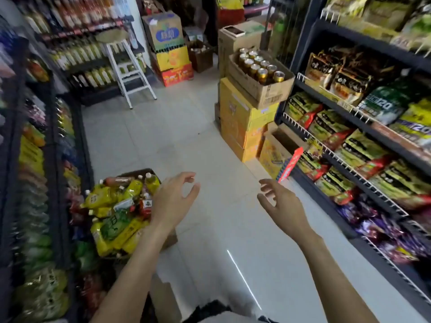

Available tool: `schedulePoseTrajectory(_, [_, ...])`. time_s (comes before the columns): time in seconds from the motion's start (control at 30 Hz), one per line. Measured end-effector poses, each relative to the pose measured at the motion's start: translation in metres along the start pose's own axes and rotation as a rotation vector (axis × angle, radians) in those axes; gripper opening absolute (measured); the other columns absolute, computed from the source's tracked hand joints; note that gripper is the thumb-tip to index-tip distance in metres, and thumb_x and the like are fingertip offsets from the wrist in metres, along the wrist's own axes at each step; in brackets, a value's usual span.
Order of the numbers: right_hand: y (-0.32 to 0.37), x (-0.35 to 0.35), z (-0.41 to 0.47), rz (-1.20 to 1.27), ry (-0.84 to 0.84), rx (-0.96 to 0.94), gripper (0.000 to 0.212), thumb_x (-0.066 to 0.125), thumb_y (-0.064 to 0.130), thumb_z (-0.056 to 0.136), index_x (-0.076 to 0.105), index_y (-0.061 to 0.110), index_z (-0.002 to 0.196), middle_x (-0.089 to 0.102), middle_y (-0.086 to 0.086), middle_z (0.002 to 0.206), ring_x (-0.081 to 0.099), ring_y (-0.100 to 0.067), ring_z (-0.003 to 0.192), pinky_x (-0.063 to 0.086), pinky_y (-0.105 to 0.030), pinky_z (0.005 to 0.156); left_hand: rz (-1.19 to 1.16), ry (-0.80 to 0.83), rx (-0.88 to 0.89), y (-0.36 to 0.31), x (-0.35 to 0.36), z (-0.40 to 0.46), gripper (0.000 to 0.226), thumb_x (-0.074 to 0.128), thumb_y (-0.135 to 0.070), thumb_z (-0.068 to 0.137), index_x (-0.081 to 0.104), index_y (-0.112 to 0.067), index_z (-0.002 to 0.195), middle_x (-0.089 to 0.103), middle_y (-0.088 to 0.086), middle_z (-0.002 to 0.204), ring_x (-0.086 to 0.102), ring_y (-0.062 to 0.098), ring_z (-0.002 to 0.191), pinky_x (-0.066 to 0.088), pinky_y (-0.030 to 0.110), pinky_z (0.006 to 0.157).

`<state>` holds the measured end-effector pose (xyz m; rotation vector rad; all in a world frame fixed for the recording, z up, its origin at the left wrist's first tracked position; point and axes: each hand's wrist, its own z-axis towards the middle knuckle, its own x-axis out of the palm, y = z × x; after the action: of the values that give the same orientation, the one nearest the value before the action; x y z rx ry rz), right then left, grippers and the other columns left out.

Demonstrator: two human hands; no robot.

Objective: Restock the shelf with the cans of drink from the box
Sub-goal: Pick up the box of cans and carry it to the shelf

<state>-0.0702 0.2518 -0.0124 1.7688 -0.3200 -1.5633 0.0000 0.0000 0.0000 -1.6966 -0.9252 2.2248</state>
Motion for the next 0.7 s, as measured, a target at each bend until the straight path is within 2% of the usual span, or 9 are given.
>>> schedulePoseTrajectory(0.1, [-0.019,0.018,-0.01,-0.04,0.064,0.138,0.031,0.054,0.029,0.091,0.053,0.024,0.122,0.063,0.004,0.113,0.06,-0.013,0.1,0.047,-0.031,0.083,-0.089,0.119,-0.094,0.015,0.027,-0.005,0.032,0.06,-0.031,0.088,0.058,-0.021,0.119,0.066,-0.011,0.106,0.059,0.01,0.104,0.045,0.028,0.083])
schedulePoseTrajectory(0.23, [-0.036,0.035,-0.016,-0.072,0.107,0.236,0.029,0.053,0.029,0.092,0.055,0.024,0.121,0.063,0.006,0.116,0.058,-0.01,0.1,0.043,-0.026,0.083,-0.134,0.24,-0.17,0.02,0.051,-0.009,0.031,0.057,-0.03,0.091,0.057,-0.021,0.121,0.064,-0.011,0.108,0.056,0.007,0.103,0.044,0.026,0.084])
schedulePoseTrajectory(0.37, [-0.044,0.029,0.009,-0.067,0.065,0.267,0.028,0.053,0.026,0.092,0.057,0.023,0.12,0.064,0.006,0.113,0.059,-0.01,0.099,0.045,-0.028,0.083,-0.19,0.248,-0.202,0.022,0.068,0.016,0.027,0.056,-0.026,0.091,0.059,-0.022,0.118,0.064,-0.012,0.103,0.058,0.009,0.101,0.046,0.036,0.09])
schedulePoseTrajectory(0.57, [-0.073,-0.001,0.077,-0.075,0.016,0.272,0.027,0.054,0.022,0.092,0.059,0.021,0.118,0.066,0.003,0.109,0.06,-0.013,0.1,0.043,-0.026,0.076,-0.221,0.26,-0.208,0.002,0.1,0.081,0.024,0.054,-0.025,0.092,0.059,-0.023,0.115,0.063,-0.012,0.097,0.058,0.011,0.098,0.046,0.031,0.085])
schedulePoseTrajectory(0.7, [-0.104,-0.026,0.134,-0.051,-0.034,0.261,0.027,0.054,0.021,0.091,0.058,0.02,0.117,0.066,0.001,0.108,0.061,-0.015,0.101,0.046,-0.032,0.081,-0.264,0.221,-0.156,-0.033,0.126,0.132,0.024,0.051,-0.028,0.094,0.057,-0.025,0.117,0.064,-0.014,0.1,0.057,0.006,0.098,0.046,0.027,0.083])
